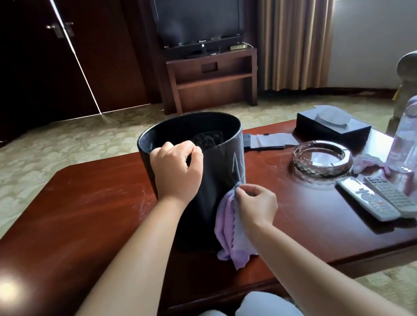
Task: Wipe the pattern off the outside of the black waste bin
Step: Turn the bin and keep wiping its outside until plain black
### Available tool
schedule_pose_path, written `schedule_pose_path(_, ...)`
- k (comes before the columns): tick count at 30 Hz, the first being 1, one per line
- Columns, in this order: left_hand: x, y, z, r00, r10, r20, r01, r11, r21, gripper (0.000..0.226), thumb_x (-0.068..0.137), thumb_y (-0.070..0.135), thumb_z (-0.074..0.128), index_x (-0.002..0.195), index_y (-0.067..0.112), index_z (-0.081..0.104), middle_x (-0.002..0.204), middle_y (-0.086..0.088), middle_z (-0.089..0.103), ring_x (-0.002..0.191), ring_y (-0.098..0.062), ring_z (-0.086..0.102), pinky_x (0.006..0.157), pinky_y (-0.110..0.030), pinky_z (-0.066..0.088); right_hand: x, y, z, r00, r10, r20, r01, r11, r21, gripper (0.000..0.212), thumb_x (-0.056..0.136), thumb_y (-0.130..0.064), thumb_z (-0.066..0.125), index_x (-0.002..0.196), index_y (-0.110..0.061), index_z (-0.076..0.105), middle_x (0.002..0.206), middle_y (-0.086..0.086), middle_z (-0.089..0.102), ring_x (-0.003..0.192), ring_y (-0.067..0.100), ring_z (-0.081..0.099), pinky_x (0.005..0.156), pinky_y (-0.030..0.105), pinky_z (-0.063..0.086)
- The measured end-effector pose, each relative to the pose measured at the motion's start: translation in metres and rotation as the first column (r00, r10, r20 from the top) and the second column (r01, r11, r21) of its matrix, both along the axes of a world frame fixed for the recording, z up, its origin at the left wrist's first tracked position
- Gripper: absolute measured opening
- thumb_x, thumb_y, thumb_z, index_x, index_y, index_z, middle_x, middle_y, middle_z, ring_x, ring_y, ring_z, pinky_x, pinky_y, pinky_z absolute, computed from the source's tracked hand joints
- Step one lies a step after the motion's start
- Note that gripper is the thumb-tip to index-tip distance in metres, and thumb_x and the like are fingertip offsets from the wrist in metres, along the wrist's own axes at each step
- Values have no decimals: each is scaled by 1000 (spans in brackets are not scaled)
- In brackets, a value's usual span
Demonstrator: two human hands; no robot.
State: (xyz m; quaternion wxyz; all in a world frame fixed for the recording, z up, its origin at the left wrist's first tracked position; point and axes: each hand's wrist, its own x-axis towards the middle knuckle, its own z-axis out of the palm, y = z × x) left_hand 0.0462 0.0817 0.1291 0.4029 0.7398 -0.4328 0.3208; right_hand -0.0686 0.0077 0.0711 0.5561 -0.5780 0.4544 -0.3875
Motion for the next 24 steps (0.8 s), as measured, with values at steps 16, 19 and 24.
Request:
schedule_pose_path(16,-4,3,3,998,-57,-21,56,998,-22,34,85,27,38,52,23,36,46,11,33,55,-17,39,65,-30,24,3,-5,56,979,2,203,18,995,-99,7,83,-16,68,86,-18,74,69,-16,62,62,-7,55,57,-1,39)
schedule_pose_path(19,-4,3,2,993,-72,-90,66,995,-76,25,84,21,40,70,15,60,60,11,51,63,-14,46,72,-29,27,9,-1,79,965,93,245,-15,954,-300,8,82,-14,68,79,-20,74,69,-16,65,69,0,62,71,13,48)
schedule_pose_path(24,-6,5,6,975,-156,-161,132,980,-151,24,84,10,41,93,8,64,49,16,38,54,-6,42,66,-28,27,12,-5,87,992,122,32,-84,829,-553,16,88,-11,59,86,-13,74,83,-3,61,82,13,57,69,2,37)
